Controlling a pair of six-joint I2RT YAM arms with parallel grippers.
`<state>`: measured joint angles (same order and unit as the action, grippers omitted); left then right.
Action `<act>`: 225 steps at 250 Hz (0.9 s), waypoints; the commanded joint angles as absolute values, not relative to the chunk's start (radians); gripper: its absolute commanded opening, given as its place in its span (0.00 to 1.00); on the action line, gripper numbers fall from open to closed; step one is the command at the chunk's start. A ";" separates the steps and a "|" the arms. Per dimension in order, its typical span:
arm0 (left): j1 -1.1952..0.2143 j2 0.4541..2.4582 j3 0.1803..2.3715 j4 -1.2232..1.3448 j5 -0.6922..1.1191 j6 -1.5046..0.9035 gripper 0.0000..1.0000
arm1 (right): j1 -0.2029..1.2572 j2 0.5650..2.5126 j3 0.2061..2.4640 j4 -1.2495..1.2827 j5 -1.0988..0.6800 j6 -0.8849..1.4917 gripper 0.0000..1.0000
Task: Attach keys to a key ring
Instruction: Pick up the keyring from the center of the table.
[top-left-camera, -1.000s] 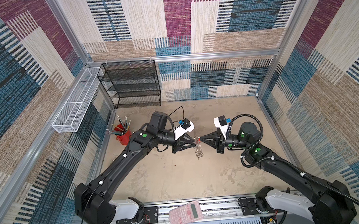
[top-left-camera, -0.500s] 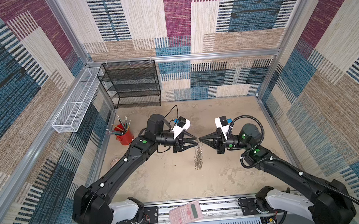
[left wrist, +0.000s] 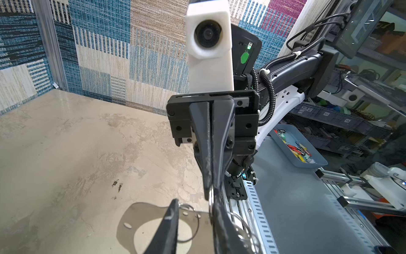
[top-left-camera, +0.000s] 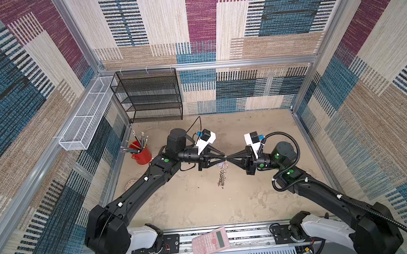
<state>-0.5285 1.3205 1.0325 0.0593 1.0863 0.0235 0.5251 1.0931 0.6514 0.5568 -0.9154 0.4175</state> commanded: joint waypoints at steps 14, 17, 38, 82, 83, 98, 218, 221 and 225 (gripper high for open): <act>-0.529 1.316 1.014 0.081 1.100 0.003 0.31 | 0.526 1.088 0.650 0.644 -0.911 0.439 0.00; -0.529 1.316 1.013 0.081 1.100 0.002 0.31 | 0.527 1.088 0.651 0.645 -0.910 0.440 0.00; -0.531 1.314 1.008 0.083 1.097 -0.003 0.30 | 0.526 1.088 0.650 0.651 -0.907 0.441 0.00; -0.532 1.312 0.997 0.086 1.097 -0.008 0.22 | 0.527 1.083 0.648 0.652 -0.887 0.441 0.00; -0.532 1.312 0.997 0.086 1.097 -0.008 0.22 | 0.526 1.083 0.649 0.653 -0.887 0.441 0.00; -0.533 1.314 0.996 0.087 1.097 -0.012 0.15 | 0.525 1.080 0.647 0.651 -0.878 0.439 0.00; -0.537 1.317 1.195 -0.337 1.036 0.278 0.00 | 0.525 1.038 0.698 0.411 -0.822 0.305 0.45; -0.537 1.320 1.204 -0.357 1.032 0.292 0.00 | 0.525 1.035 0.698 0.406 -0.820 0.302 0.46; -0.537 1.323 1.218 -0.382 1.028 0.309 0.00 | 0.525 1.033 0.698 0.401 -0.820 0.301 0.48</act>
